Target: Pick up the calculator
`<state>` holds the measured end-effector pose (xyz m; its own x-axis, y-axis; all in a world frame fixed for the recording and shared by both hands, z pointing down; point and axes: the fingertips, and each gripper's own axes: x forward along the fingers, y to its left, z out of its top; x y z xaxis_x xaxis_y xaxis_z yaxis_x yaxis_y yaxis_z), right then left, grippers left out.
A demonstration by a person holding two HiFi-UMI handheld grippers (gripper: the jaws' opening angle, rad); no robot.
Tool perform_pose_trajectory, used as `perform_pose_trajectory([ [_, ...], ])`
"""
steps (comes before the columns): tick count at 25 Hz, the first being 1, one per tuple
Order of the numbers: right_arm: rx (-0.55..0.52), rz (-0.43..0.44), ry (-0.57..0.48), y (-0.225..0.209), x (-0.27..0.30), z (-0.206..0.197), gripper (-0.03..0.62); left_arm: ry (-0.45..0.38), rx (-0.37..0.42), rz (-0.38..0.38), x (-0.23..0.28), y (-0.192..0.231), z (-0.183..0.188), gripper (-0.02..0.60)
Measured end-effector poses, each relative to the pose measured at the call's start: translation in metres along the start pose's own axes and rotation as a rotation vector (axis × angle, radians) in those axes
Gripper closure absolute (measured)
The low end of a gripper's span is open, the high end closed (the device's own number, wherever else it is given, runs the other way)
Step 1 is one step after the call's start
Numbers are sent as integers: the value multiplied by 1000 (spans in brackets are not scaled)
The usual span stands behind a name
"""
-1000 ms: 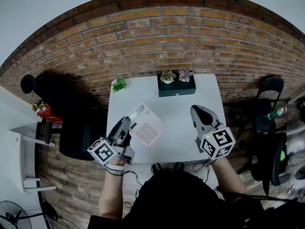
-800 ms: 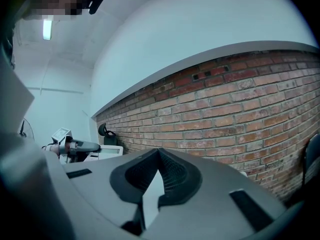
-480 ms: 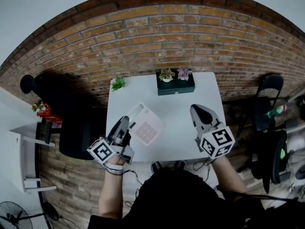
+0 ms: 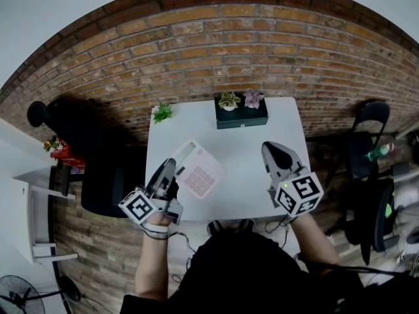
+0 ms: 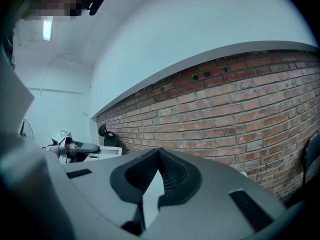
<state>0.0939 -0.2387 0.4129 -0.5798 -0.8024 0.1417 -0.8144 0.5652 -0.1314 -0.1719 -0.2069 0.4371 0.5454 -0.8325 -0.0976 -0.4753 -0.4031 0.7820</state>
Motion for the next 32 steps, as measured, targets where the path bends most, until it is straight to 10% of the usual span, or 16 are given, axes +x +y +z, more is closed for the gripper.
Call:
perform_pose_trajectory([
  [32, -35, 17, 15, -3, 0, -2, 591, -12, -14, -8, 4, -5, 0, 531],
])
